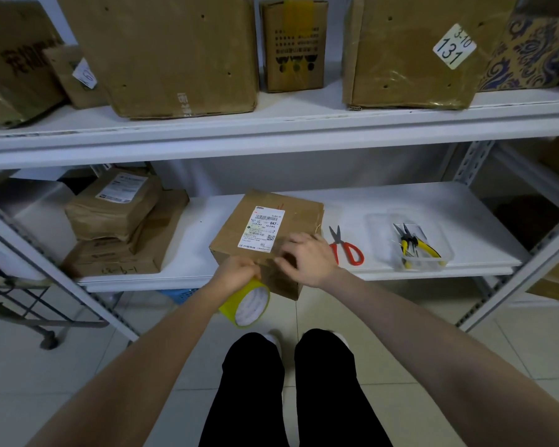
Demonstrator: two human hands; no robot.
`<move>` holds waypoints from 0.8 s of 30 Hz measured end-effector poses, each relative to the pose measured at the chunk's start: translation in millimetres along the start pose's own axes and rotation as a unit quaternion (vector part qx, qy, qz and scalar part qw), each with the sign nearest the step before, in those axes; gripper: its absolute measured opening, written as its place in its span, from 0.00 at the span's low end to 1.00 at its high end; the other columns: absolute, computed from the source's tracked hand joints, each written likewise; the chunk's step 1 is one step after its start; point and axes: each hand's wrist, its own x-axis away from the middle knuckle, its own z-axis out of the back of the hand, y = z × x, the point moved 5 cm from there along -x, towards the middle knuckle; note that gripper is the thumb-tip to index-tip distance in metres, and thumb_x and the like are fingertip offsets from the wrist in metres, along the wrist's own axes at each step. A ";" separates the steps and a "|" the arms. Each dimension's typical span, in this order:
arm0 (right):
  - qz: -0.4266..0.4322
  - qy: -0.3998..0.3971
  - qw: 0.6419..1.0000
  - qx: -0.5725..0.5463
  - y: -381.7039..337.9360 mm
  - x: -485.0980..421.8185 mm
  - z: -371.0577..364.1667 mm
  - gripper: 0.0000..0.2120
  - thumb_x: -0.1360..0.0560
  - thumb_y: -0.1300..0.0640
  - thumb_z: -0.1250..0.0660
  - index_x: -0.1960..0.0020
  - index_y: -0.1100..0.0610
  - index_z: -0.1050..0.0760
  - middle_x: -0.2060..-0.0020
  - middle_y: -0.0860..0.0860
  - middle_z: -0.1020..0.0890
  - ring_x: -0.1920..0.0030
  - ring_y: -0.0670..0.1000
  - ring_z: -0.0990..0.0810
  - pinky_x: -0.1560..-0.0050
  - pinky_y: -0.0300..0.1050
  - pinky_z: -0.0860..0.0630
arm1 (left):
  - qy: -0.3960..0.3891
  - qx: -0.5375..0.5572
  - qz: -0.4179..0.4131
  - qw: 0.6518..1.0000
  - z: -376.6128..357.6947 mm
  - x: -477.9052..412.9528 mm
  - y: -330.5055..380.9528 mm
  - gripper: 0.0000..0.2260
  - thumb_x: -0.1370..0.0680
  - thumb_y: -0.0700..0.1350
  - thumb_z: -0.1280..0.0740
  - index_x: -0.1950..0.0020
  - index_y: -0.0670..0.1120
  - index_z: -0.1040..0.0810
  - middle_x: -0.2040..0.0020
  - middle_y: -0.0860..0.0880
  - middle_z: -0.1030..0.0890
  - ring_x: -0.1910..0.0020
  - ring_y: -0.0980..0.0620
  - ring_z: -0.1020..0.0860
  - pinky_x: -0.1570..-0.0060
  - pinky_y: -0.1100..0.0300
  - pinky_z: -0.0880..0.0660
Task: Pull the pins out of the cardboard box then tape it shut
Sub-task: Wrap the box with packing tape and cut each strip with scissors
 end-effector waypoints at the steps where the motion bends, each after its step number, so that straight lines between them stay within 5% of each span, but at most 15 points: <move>1: -0.045 0.009 0.998 -0.031 11.5 1.1 2.4 0.14 0.23 0.48 0.40 0.42 0.52 0.23 0.42 0.50 0.24 0.40 0.54 0.27 0.39 0.53 0.31 | -0.007 0.031 0.009 0.999 -1.8 0.7 0.3 0.10 0.29 0.37 0.33 0.70 0.46 0.23 0.64 0.47 0.24 0.57 0.49 0.26 0.55 0.58 0.31; 4: -0.171 -0.050 0.975 -0.132 41.8 5.6 -0.4 0.21 0.22 0.58 0.39 0.29 0.52 0.32 0.27 0.54 0.37 0.29 0.56 0.34 0.29 0.50 0.35 | -0.049 0.101 0.033 0.993 -9.3 4.0 7.9 0.05 0.28 0.37 0.33 0.63 0.43 0.20 0.61 0.46 0.23 0.57 0.48 0.24 0.56 0.57 0.25; 6: -0.168 -0.108 0.970 -0.140 42.6 6.2 -0.8 0.25 0.23 0.64 0.38 0.27 0.54 0.36 0.24 0.55 0.43 0.28 0.57 0.35 0.29 0.47 0.35 | -0.081 0.121 0.055 0.988 -12.9 6.1 14.5 0.04 0.27 0.38 0.33 0.61 0.44 0.21 0.60 0.46 0.23 0.58 0.49 0.24 0.58 0.57 0.24; 10: -0.128 -0.086 0.985 -0.083 33.4 0.8 -0.5 0.21 0.24 0.68 0.40 0.31 0.59 0.30 0.29 0.56 0.34 0.34 0.58 0.28 0.34 0.47 0.30 | -0.064 0.213 0.076 0.972 -14.3 2.6 17.6 0.05 0.28 0.36 0.33 0.54 0.44 0.23 0.56 0.42 0.22 0.57 0.45 0.22 0.52 0.50 0.21; 12: -0.102 -0.091 0.989 -0.052 27.4 -1.5 -3.9 0.16 0.23 0.65 0.39 0.36 0.62 0.26 0.35 0.57 0.29 0.42 0.60 0.23 0.42 0.48 0.25 | -0.044 0.227 0.065 0.971 -12.2 2.7 17.3 0.04 0.28 0.35 0.33 0.58 0.43 0.24 0.60 0.43 0.23 0.61 0.47 0.23 0.57 0.55 0.23; 15: -0.073 -0.103 0.992 0.009 13.3 -8.7 -0.4 0.12 0.23 0.57 0.36 0.43 0.63 0.23 0.46 0.58 0.23 0.50 0.60 0.21 0.54 0.46 0.27 | -0.015 0.217 0.053 0.975 -4.2 -0.3 8.6 0.07 0.27 0.35 0.34 0.64 0.45 0.26 0.65 0.45 0.26 0.64 0.48 0.27 0.59 0.58 0.28; 19: -0.006 -0.097 0.994 -0.043 -16.0 -15.2 -6.2 0.13 0.22 0.52 0.36 0.51 0.61 0.19 0.55 0.56 0.18 0.54 0.57 0.20 0.54 0.48 0.24 | 0.096 0.079 0.032 0.992 20.0 -6.0 -5.4 0.09 0.28 0.38 0.33 0.67 0.47 0.23 0.61 0.46 0.22 0.57 0.47 0.26 0.55 0.58 0.30; 24: -0.151 0.054 0.987 -0.019 24.1 -11.1 19.3 0.16 0.23 0.54 0.37 0.36 0.55 0.28 0.39 0.54 0.27 0.43 0.56 0.25 0.46 0.49 0.25 | 0.041 0.018 0.077 0.996 25.9 -4.4 -9.2 0.02 0.34 0.40 0.31 0.65 0.44 0.23 0.63 0.44 0.24 0.62 0.48 0.27 0.60 0.57 0.28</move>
